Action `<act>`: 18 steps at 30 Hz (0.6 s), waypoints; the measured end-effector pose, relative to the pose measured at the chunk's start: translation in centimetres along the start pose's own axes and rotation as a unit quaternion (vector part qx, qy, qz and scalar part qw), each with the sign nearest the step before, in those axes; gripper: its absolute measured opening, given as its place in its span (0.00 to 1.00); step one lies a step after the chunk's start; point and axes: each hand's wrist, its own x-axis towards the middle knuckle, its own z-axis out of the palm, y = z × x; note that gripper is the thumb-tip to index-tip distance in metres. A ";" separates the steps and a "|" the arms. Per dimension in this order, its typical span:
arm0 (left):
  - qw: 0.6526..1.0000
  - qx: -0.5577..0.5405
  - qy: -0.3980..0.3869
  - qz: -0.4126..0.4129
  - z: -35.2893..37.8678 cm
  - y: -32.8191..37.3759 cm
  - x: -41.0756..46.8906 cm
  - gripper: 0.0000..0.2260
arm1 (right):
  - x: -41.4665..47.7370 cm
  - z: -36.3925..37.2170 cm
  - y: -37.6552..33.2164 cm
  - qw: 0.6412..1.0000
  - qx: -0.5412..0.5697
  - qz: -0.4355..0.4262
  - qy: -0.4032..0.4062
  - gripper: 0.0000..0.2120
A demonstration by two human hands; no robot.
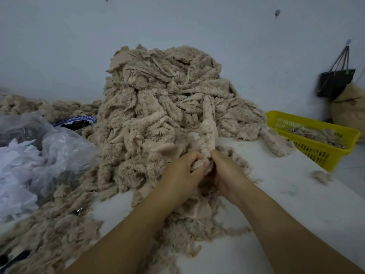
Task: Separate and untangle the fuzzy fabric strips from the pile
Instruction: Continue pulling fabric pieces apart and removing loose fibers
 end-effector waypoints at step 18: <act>0.998 -0.017 -0.060 0.014 0.3 -1.1 -0.1 0.08 | 0.1 -1.2 -0.7 0.976 -0.206 0.003 0.067 0.09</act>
